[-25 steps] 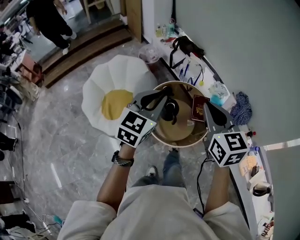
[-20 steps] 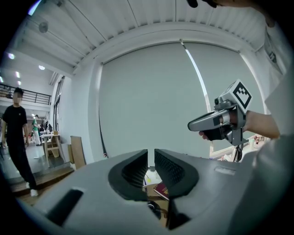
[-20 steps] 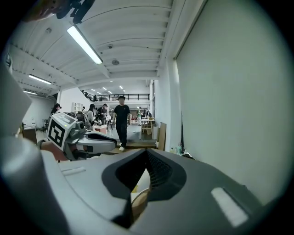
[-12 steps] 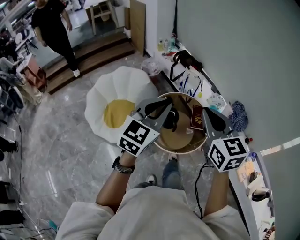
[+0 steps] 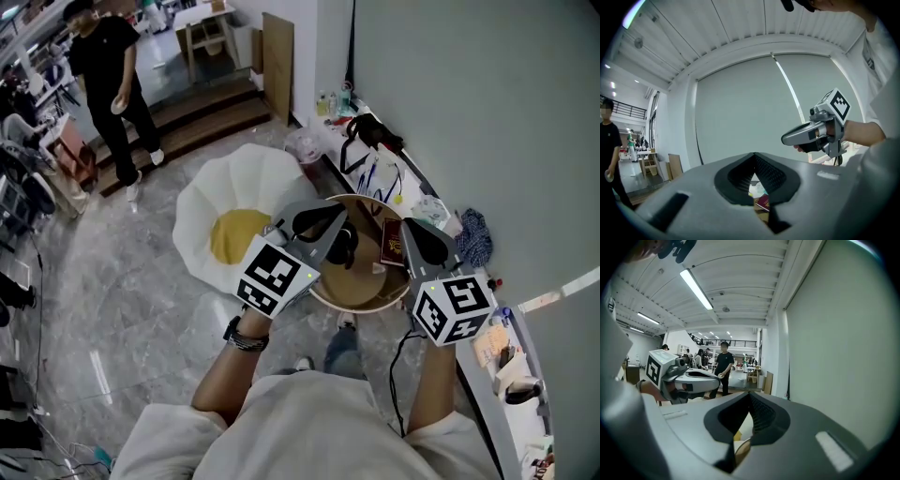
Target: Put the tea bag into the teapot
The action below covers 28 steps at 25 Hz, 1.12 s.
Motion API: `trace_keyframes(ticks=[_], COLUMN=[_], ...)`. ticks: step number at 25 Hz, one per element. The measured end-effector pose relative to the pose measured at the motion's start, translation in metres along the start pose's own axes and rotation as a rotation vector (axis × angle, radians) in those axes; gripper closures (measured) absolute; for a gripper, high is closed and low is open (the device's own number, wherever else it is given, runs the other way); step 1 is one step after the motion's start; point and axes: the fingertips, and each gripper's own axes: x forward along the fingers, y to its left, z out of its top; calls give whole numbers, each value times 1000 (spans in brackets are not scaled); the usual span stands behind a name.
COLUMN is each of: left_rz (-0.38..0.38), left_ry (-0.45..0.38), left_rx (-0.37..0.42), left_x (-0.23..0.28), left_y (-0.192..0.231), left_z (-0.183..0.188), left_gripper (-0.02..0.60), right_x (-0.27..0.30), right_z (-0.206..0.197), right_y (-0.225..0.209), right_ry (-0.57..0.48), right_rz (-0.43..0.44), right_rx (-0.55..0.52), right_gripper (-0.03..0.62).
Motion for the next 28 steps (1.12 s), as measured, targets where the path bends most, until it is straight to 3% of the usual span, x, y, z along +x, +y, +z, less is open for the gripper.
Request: trace_keyframes(ticks=[28], left_rz=[-24], left_ry=[17], left_rx=[1], left_x=[4], left_y=[-17], left_z=[-9], left_gripper=[577], right_x=[-13], right_z=[-16], right_y=[-6], right_ry=[45], right_rz=[-47], right_rx=[-51], right_gripper=[588])
